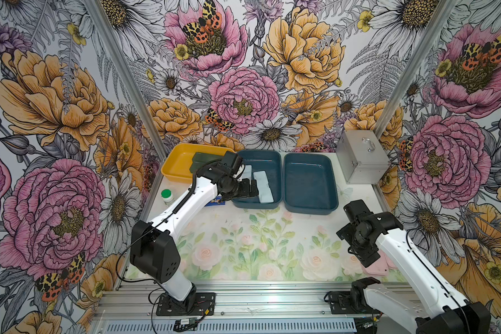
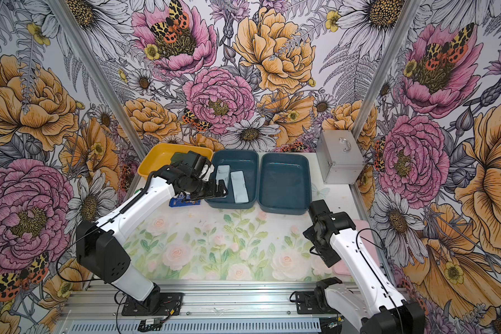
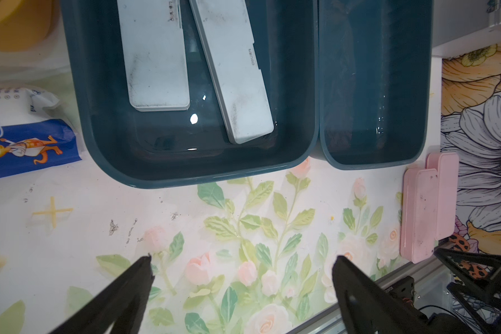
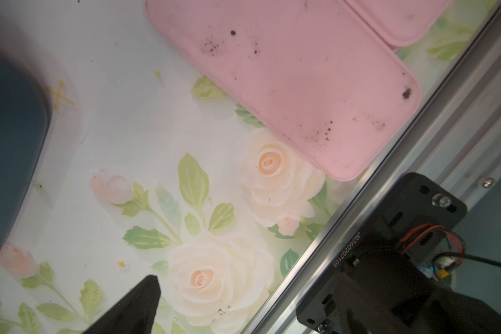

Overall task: Place the pencil cases by color into the storage box
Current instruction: Adjust the pencil case at the corner of the board.

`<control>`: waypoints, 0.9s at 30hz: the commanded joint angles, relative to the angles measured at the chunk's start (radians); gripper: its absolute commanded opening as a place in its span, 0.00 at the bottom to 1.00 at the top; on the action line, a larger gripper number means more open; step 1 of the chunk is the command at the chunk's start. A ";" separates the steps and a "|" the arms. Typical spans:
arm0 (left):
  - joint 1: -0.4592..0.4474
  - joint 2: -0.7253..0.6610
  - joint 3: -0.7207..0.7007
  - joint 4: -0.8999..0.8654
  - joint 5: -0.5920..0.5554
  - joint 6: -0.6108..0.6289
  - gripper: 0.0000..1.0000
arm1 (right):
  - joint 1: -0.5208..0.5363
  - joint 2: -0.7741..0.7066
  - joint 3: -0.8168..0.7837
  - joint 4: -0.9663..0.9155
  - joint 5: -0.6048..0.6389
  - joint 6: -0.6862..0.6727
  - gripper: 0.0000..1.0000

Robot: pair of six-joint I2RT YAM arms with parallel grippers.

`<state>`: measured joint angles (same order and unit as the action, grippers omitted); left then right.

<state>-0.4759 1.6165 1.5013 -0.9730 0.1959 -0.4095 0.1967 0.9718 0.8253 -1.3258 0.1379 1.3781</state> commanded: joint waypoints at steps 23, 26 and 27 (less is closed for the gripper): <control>0.083 -0.028 -0.070 0.075 0.060 0.060 0.99 | -0.533 0.335 0.080 0.251 -0.032 -0.259 0.96; 0.088 -0.028 -0.076 0.077 0.062 0.056 0.99 | -0.582 0.371 0.102 0.252 -0.024 -0.296 0.96; 0.089 -0.027 -0.078 0.078 0.063 0.057 0.99 | -0.594 0.378 0.107 0.251 -0.020 -0.303 0.96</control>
<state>-0.3996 1.6154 1.4372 -0.9234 0.2352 -0.3809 -0.3717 1.3342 0.8936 -1.0908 0.1112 1.1336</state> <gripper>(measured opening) 0.988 0.955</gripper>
